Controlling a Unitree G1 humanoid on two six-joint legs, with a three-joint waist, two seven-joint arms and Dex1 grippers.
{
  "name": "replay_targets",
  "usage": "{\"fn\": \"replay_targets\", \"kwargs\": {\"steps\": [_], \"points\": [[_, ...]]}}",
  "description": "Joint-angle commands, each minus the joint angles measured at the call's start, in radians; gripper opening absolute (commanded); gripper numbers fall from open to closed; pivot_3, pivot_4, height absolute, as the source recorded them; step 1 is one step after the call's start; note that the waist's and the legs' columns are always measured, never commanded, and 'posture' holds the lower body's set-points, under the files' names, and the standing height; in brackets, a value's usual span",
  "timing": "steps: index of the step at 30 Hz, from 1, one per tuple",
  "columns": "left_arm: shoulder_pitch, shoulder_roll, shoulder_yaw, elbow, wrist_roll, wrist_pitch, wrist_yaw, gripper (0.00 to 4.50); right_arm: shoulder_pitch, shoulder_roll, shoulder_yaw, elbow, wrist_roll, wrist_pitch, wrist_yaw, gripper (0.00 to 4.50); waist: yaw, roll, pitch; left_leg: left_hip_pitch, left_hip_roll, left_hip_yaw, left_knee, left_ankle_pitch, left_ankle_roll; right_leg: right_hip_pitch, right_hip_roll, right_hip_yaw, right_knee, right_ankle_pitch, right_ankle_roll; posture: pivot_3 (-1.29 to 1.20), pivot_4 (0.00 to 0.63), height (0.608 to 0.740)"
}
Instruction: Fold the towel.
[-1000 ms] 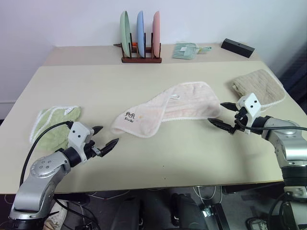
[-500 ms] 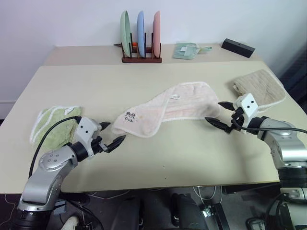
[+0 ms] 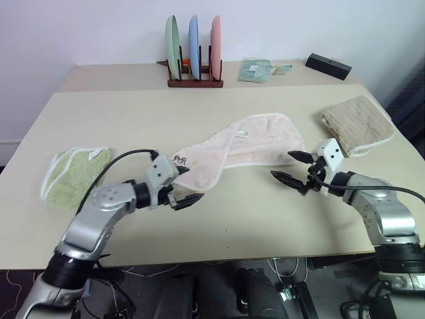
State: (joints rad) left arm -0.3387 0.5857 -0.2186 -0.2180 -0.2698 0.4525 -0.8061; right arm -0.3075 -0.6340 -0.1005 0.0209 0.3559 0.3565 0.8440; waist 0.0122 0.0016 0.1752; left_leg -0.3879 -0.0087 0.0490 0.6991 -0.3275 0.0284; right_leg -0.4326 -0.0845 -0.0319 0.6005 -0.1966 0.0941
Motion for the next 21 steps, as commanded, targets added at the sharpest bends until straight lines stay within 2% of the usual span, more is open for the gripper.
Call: {"fn": "replay_targets", "kwargs": {"steps": [1,5,8,11,14,18,21], "points": [[-0.080,-0.006,-0.070,0.066,0.072,-0.018,-0.035,4.38,0.022,0.009,-0.048,-0.088,0.020,-0.003,-0.042,4.50,0.001,0.000,0.000,0.000,0.000,0.000,0.000,0.000,0.000,0.000,0.000,0.000,0.000,0.000,0.000,0.00,0.150,0.740],[-0.121,0.006,-0.115,0.098,0.120,-0.017,-0.071,4.38,0.098,0.014,-0.055,-0.132,0.005,-0.014,-0.079,4.50,0.000,0.000,0.000,-0.001,0.000,-0.001,0.000,0.000,0.000,0.000,0.001,0.000,-0.001,0.000,0.000,0.00,0.150,0.740],[-0.122,0.048,-0.136,0.101,0.191,-0.027,-0.070,4.38,0.115,0.024,-0.046,-0.162,0.008,-0.009,-0.096,4.50,-0.007,0.000,0.000,-0.001,0.001,0.000,0.000,0.000,0.000,0.000,0.001,0.001,-0.001,0.000,0.000,0.00,0.150,0.740],[-0.105,0.064,-0.126,0.092,0.195,-0.017,-0.079,4.38,0.112,0.026,-0.043,-0.152,0.004,-0.018,-0.098,4.50,-0.007,0.000,0.000,0.000,0.002,0.000,0.000,0.000,0.000,0.000,0.002,0.001,0.000,0.000,0.000,0.00,0.150,0.740],[-0.087,0.067,-0.122,0.088,0.197,-0.023,-0.085,3.57,0.101,0.025,-0.042,-0.133,0.000,-0.029,-0.095,4.50,-0.004,0.000,0.000,0.001,0.002,0.000,0.000,0.000,0.000,0.000,0.002,0.001,0.001,0.000,0.000,0.00,0.150,0.740],[-0.087,0.043,-0.112,0.107,0.204,-0.028,-0.062,1.63,0.093,0.025,-0.039,-0.121,-0.002,-0.043,-0.085,4.50,0.000,0.000,0.000,0.001,0.002,0.000,0.000,0.000,0.000,0.000,0.002,0.001,0.001,0.000,0.000,0.00,0.150,0.740],[-0.082,0.029,-0.100,0.116,0.201,-0.039,-0.051,0.03,0.094,0.027,-0.035,-0.109,-0.007,-0.056,-0.083,4.50,0.001,0.000,0.000,0.001,0.002,0.000,0.000,0.000,0.000,0.000,0.002,0.001,0.001,0.000,0.000,0.00,0.150,0.740]]}}
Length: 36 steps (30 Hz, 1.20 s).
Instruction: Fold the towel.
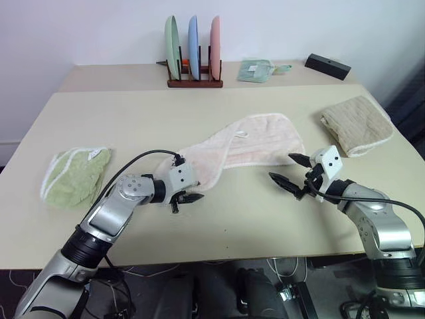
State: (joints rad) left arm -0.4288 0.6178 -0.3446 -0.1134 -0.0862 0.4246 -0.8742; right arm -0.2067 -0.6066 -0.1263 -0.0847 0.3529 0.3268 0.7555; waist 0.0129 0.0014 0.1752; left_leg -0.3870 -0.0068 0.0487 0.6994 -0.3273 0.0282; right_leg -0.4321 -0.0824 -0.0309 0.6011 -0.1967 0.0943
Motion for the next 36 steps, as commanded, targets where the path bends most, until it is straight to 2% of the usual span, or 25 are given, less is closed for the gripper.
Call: {"fn": "replay_targets", "kwargs": {"steps": [1,10,13,15,17,20,25,30,36], "points": [[0.009,-0.005,0.027,0.014,0.021,-0.018,0.021,0.03,-0.006,0.000,-0.008,-0.001,-0.004,-0.030,0.006,4.50,0.000,0.000,0.000,0.000,0.000,0.000,0.000,0.000,0.000,0.000,0.000,0.000,0.000,0.000,0.000,0.00,0.150,0.740],[0.049,0.016,0.081,-0.049,-0.035,-0.081,-0.039,0.03,0.020,-0.017,-0.008,-0.002,-0.022,-0.047,0.031,4.50,-0.001,0.000,0.000,0.000,0.000,0.000,0.000,0.000,0.000,0.000,0.000,0.000,0.000,0.000,0.000,0.00,0.150,0.740],[0.101,0.103,0.160,-0.164,-0.185,0.021,-0.165,0.03,0.023,-0.035,0.001,-0.001,-0.039,-0.054,0.050,4.50,-0.004,0.000,0.000,0.000,0.000,0.000,0.000,0.000,0.000,0.000,0.000,0.000,0.000,0.000,0.000,0.00,0.150,0.740],[0.187,0.235,0.227,-0.232,-0.248,0.056,-0.271,0.03,0.014,-0.050,0.012,0.010,-0.057,-0.074,0.066,4.50,-0.014,0.000,0.000,0.000,0.001,0.000,0.000,0.000,0.000,-0.001,0.000,0.000,0.001,0.000,0.000,0.00,0.150,0.740],[0.245,0.313,0.264,-0.250,-0.255,0.046,-0.303,0.03,0.004,-0.056,0.021,0.022,-0.068,-0.087,0.074,4.50,-0.021,0.000,0.000,0.000,0.001,0.000,-0.001,0.000,0.000,-0.002,0.000,0.000,0.001,0.000,0.000,0.00,0.150,0.740],[0.305,0.348,0.305,-0.250,-0.282,0.069,-0.302,0.03,-0.014,-0.053,0.026,0.031,-0.071,-0.087,0.076,4.50,-0.017,0.000,0.000,0.000,0.001,0.000,-0.001,0.000,0.000,-0.001,0.000,0.000,0.001,-0.002,-0.003,0.00,0.150,0.740],[0.488,0.471,0.390,-0.263,-0.279,0.026,-0.384,0.03,-0.051,-0.062,0.042,0.043,-0.084,-0.107,0.091,4.50,-0.025,0.000,0.000,0.000,0.001,0.000,-0.001,0.000,0.000,-0.002,0.000,0.000,0.000,-0.002,-0.003,0.00,0.150,0.740],[0.578,0.531,0.437,-0.224,-0.224,-0.049,-0.384,0.03,-0.213,-0.089,0.126,0.220,-0.295,-0.311,0.019,4.50,-0.027,0.001,0.001,-0.001,0.001,0.002,-0.001,0.000,0.000,-0.003,0.000,0.000,0.000,-0.002,-0.004,0.00,0.150,0.740],[0.531,0.460,0.436,-0.234,-0.252,-0.036,-0.326,0.03,-0.516,-0.077,0.308,0.627,-0.596,-0.638,-0.128,4.50,-0.027,0.001,0.001,-0.001,0.001,0.002,-0.001,0.001,-0.001,-0.004,0.000,0.000,0.000,-0.002,-0.004,0.00,0.150,0.740]]}}
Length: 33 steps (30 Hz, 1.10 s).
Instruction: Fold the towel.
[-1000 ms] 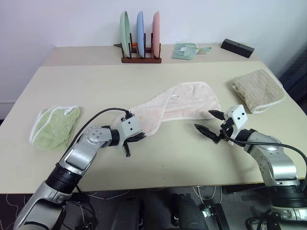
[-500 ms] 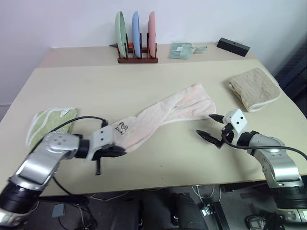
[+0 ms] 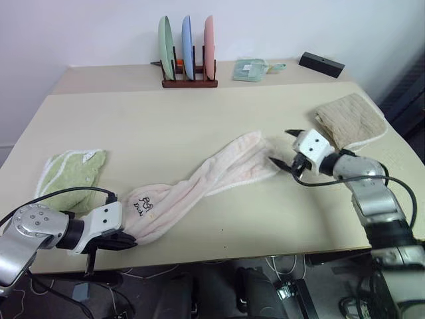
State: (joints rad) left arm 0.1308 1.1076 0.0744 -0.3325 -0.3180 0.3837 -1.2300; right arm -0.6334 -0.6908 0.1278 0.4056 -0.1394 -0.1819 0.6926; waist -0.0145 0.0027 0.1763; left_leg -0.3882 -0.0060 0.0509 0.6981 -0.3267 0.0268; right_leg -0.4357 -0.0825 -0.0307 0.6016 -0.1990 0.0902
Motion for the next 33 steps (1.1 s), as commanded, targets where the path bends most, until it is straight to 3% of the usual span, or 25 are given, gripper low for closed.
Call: {"fn": "replay_targets", "kwargs": {"steps": [1,9,13,18,21,28,33], "points": [[-0.043,-0.044,0.014,-0.020,-0.029,0.017,0.039,0.03,-0.131,0.020,0.083,0.199,-0.135,-0.175,-0.076,4.50,0.000,0.000,0.000,0.000,0.000,0.000,0.000,0.001,-0.002,0.000,0.000,0.000,0.001,0.000,0.000,0.00,0.150,0.740],[-0.077,-0.084,0.007,-0.055,-0.059,0.073,0.069,0.03,-0.363,0.086,0.278,0.584,-0.397,-0.415,-0.296,4.50,-0.006,0.000,0.000,-0.002,0.000,0.001,0.000,0.003,-0.005,-0.001,0.000,0.001,0.000,0.002,0.003,0.00,0.150,0.740],[-0.043,-0.080,0.015,-0.076,-0.064,0.088,0.071,0.03,-0.461,0.122,0.390,0.726,-0.547,-0.437,-0.478,4.50,-0.011,0.000,0.000,-0.002,0.000,0.001,0.000,0.003,-0.006,-0.002,0.000,0.001,0.002,0.000,0.001,0.00,0.150,0.740],[-0.026,-0.078,0.016,-0.091,-0.066,0.097,0.077,0.03,-0.529,0.166,0.460,0.824,-0.630,-0.447,-0.609,4.50,-0.011,0.000,0.000,-0.002,0.000,0.001,0.000,0.004,-0.007,-0.003,0.000,0.001,0.004,0.000,0.000,0.00,0.150,0.740],[-0.022,-0.078,0.014,-0.096,-0.066,0.097,0.080,0.00,-0.546,0.182,0.481,0.855,-0.651,-0.454,-0.625,3.70,-0.013,0.000,0.000,-0.002,0.000,0.001,0.000,0.004,-0.008,-0.004,-0.001,0.002,0.009,0.000,-0.001,0.00,0.150,0.740],[-0.009,-0.081,0.015,-0.107,-0.069,0.100,0.086,0.00,-0.555,0.191,0.503,0.888,-0.680,-0.413,-0.703,0.22,-0.027,0.000,0.000,-0.002,0.000,0.000,0.000,0.005,-0.009,-0.005,0.000,0.001,0.010,-0.001,-0.001,0.00,0.150,0.740],[-0.001,-0.086,0.011,-0.109,-0.066,0.096,0.092,0.00,-0.557,0.183,0.498,0.887,-0.681,-0.386,-0.781,0.10,-0.032,0.000,0.000,-0.002,0.000,0.000,-0.001,0.005,-0.009,-0.006,0.000,0.001,0.011,-0.001,-0.001,0.00,0.150,0.740]]}}
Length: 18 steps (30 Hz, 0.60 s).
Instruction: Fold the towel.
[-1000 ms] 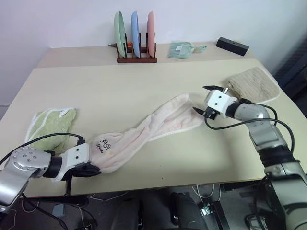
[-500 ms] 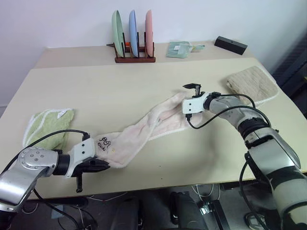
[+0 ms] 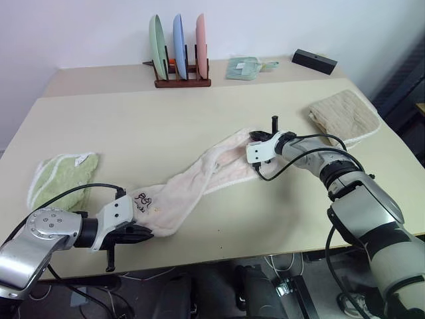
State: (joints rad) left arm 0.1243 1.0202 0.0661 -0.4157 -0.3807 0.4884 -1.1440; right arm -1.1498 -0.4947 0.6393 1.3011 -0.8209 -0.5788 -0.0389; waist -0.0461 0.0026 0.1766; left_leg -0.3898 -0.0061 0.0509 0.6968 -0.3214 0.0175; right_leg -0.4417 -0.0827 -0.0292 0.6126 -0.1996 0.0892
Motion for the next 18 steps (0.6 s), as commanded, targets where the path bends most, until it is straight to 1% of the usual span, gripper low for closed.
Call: {"fn": "replay_targets", "kwargs": {"steps": [1,4,7,9,11,13,15,17,18], "points": [[0.005,0.001,0.019,-0.026,-0.005,-0.008,0.007,0.00,-0.039,-0.015,-0.015,-0.009,0.003,0.011,-0.055,0.10,0.000,0.000,0.000,0.000,0.000,0.000,0.000,0.000,0.000,0.000,0.000,0.000,0.000,0.000,0.000,0.00,0.150,0.740],[0.009,-0.004,0.020,-0.023,0.004,-0.027,0.015,0.00,-0.017,-0.045,-0.027,-0.019,0.020,-0.016,-0.058,0.10,0.002,0.000,0.000,0.000,0.000,0.000,0.000,0.000,0.000,0.000,0.000,0.000,0.000,0.000,0.000,0.00,0.150,0.740],[-0.041,-0.048,0.041,0.011,0.014,-0.064,0.073,0.00,0.010,-0.111,-0.059,-0.055,0.060,-0.068,-0.021,0.10,0.007,0.000,0.000,0.000,0.000,0.000,0.000,0.000,0.000,0.000,-0.001,0.000,0.000,0.000,0.000,0.00,0.150,0.740],[-0.121,-0.099,0.072,0.050,-0.002,-0.067,0.135,0.00,0.051,-0.196,-0.114,-0.109,0.134,-0.142,0.077,0.10,0.015,0.000,0.000,0.000,-0.001,-0.001,0.000,0.000,0.000,0.000,-0.001,0.000,0.000,0.000,0.000,0.00,0.150,0.740],[-0.159,-0.126,0.098,0.065,-0.017,-0.073,0.153,0.00,0.099,-0.263,-0.155,-0.178,0.198,-0.196,0.171,0.10,0.023,0.000,0.000,-0.001,-0.001,-0.002,0.001,0.000,0.000,0.001,-0.001,-0.001,-0.001,0.001,0.002,0.00,0.150,0.740],[-0.192,-0.143,0.127,0.085,-0.032,-0.068,0.168,0.00,0.179,-0.351,-0.214,-0.298,0.315,-0.241,0.325,0.10,0.024,0.000,0.000,0.000,-0.001,-0.001,0.001,0.000,0.000,0.001,-0.001,0.000,-0.001,0.001,0.002,0.00,0.150,0.740],[-0.232,-0.162,0.139,0.117,-0.027,-0.093,0.187,0.00,0.255,-0.418,-0.271,-0.423,0.412,-0.230,0.439,0.10,0.026,0.000,0.000,0.000,-0.001,-0.001,0.001,0.000,0.000,0.001,-0.001,0.000,-0.001,0.001,0.003,0.00,0.150,0.740],[-0.288,-0.186,0.131,0.164,-0.009,-0.112,0.217,0.00,0.295,-0.449,-0.317,-0.512,0.454,-0.180,0.486,0.10,0.025,0.000,0.000,0.000,0.000,0.000,0.001,0.000,0.000,0.001,-0.001,0.000,-0.001,0.001,0.003,0.00,0.150,0.740],[-0.331,-0.205,0.121,0.203,0.010,-0.140,0.237,0.00,0.295,-0.453,-0.338,-0.539,0.458,-0.150,0.492,0.10,0.023,0.000,0.000,0.001,0.000,0.000,0.001,-0.003,0.005,0.001,-0.001,0.000,-0.001,0.001,0.003,0.00,0.150,0.740]]}}
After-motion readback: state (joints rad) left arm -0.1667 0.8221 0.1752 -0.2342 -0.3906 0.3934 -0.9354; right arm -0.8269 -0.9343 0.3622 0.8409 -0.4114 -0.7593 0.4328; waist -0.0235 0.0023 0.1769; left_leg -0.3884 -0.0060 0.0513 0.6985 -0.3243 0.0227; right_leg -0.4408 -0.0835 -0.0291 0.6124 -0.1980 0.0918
